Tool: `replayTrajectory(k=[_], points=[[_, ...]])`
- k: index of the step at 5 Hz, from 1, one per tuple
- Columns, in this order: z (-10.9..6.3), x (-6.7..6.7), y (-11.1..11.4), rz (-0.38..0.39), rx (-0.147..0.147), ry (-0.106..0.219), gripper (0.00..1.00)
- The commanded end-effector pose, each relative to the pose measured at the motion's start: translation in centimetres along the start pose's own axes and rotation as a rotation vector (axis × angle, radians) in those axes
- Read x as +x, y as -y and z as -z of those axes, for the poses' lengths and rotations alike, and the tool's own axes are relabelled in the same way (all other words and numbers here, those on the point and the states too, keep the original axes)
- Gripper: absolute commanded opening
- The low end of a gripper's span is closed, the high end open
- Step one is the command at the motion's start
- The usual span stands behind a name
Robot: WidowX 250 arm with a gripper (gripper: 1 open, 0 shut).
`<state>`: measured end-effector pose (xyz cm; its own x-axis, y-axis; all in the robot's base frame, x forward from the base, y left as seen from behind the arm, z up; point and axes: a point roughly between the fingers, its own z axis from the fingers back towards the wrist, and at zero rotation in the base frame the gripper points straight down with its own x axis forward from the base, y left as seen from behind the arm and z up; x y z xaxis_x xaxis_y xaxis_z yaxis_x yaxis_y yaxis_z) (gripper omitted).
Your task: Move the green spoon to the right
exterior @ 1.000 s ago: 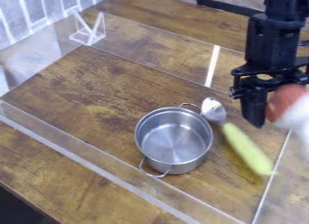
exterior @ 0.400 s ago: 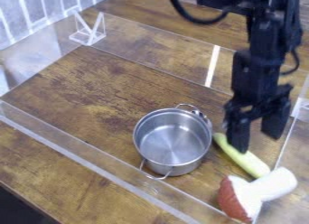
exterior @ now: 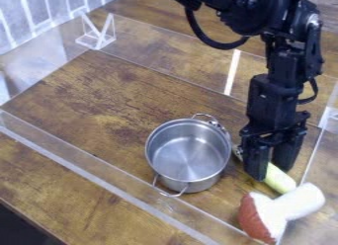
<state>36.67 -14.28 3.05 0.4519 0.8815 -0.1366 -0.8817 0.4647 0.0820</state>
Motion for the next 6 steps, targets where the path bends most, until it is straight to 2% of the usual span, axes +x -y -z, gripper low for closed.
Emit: replayTrajectory(k=[1,3,4,5,6], points=[[-3.2,0.2,1.0,0.027,-0.056,0.013,0.0],[-5.1,0.6,-0.2,-0.026,-0.061,-0.012,0.0],[-5.9,1.7,0.0,-0.041,-0.059,-0.005,1.0],[-7.3,2.2,-0.3,-0.06,-0.066,-0.002,1.0],[-9.5,2.8,-0.7,-0.061,-0.087,0.0,0.0]])
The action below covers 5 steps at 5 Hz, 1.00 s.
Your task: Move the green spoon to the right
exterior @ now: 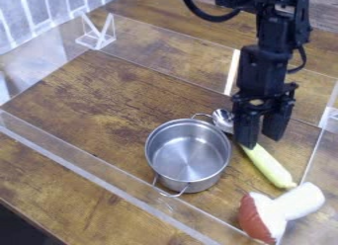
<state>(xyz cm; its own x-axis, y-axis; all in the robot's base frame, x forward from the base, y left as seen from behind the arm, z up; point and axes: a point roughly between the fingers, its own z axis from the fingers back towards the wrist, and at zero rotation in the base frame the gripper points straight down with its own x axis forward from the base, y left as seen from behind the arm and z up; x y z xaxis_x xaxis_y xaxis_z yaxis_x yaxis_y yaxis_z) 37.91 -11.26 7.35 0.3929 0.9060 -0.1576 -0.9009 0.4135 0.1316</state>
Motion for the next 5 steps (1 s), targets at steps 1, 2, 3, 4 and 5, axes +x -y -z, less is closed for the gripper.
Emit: replayTrajectory(k=[1,2,3,4,5], points=[[-6.8,0.5,-0.7,-0.01,-0.145,0.025,1.0],[-8.1,0.4,-0.6,0.04,-0.141,0.033,1.0],[-9.5,0.4,-1.1,0.148,-0.12,0.061,1.0],[-10.5,-0.7,-1.9,0.199,-0.084,0.064,1.0],[-10.7,-1.5,-2.2,0.19,-0.068,0.062,1.0]])
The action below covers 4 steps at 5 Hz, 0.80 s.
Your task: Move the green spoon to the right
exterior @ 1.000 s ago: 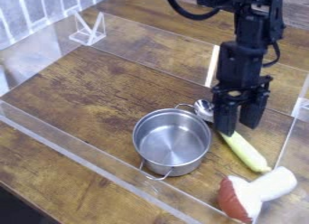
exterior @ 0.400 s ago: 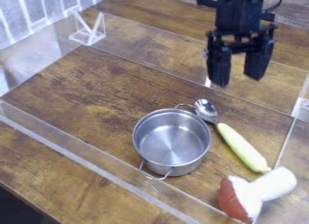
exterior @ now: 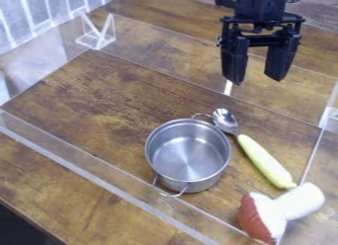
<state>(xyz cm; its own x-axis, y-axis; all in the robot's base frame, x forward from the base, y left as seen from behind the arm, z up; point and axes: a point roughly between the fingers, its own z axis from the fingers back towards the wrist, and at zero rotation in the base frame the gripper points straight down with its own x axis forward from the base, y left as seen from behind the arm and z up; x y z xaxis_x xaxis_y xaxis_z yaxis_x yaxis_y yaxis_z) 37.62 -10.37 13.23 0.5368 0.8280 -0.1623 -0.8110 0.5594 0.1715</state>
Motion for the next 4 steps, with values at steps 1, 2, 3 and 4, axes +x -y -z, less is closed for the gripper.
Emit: replayTrajectory(k=[1,2,3,4], points=[[-4.2,-2.3,-0.6,-0.045,-0.119,0.04,1.0],[-3.6,-3.2,-0.4,-0.098,-0.103,0.029,1.0],[-3.4,-2.6,-1.3,-0.022,-0.072,0.039,1.0],[-3.8,-1.6,-2.5,0.061,-0.054,0.058,1.0]])
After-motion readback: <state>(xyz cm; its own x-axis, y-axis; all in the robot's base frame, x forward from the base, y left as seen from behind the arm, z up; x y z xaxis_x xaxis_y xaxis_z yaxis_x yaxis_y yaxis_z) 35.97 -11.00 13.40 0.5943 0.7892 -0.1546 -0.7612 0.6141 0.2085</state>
